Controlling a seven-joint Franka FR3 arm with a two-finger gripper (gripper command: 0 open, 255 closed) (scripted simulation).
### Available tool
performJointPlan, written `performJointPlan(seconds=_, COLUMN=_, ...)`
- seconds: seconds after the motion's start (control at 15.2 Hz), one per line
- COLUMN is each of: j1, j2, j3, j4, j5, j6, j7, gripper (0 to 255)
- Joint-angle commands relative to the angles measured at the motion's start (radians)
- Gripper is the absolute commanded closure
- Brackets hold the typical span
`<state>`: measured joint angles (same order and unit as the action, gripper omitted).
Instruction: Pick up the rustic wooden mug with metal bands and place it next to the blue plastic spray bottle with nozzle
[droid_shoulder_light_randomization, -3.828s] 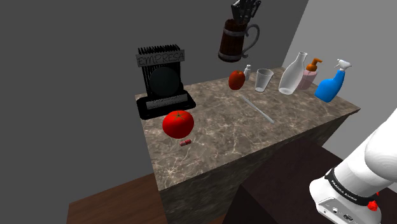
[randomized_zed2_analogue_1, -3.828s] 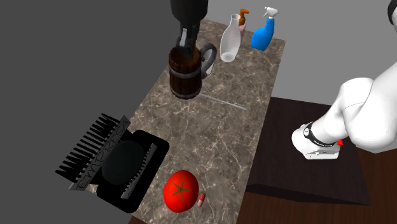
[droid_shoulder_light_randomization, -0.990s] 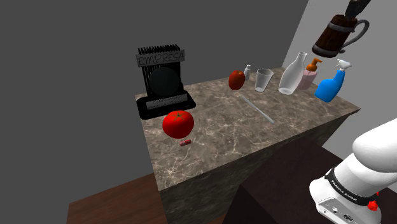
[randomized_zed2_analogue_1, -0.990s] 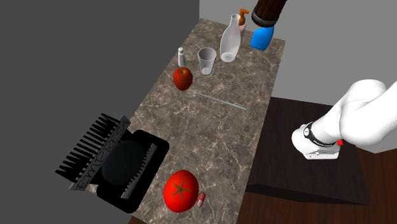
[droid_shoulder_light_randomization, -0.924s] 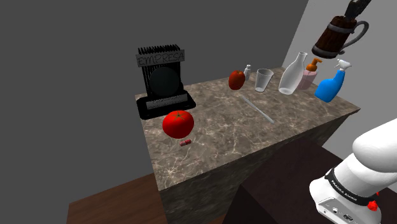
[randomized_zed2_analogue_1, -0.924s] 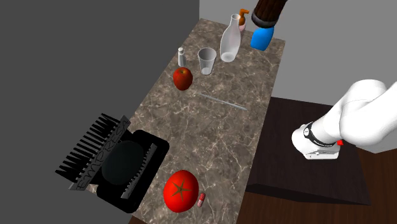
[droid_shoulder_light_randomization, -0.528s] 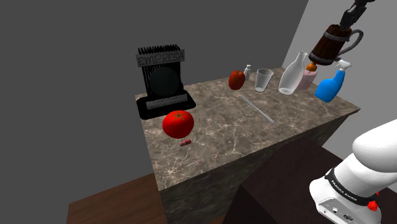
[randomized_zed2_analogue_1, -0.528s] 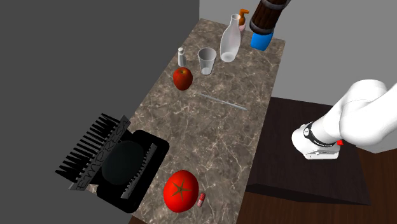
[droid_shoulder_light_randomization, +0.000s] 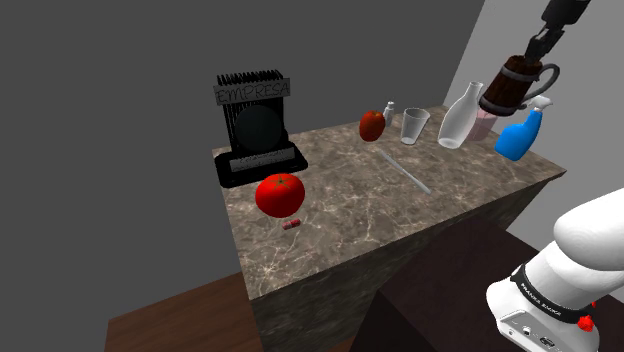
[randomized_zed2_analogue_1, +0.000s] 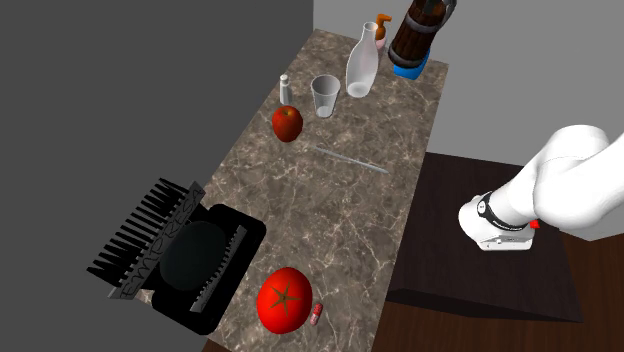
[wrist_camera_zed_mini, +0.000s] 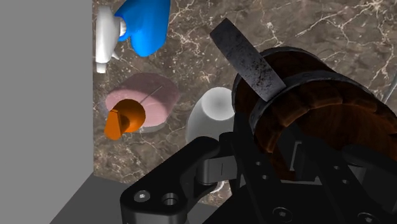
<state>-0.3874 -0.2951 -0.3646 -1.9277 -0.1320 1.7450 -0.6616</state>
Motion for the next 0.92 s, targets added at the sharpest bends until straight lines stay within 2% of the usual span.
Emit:
performJointPlan(seconds=0.0, j1=-0.001, j2=-0.006, j3=0.000, j4=-0.029, j5=-0.002, j6=0.025, j7=0.003, gripper=255)
performJointPlan(seconds=0.86, j1=-0.007, j2=-0.009, j3=-0.012, j4=-0.206, j5=-0.013, j6=0.199, j7=0.012, gripper=255)
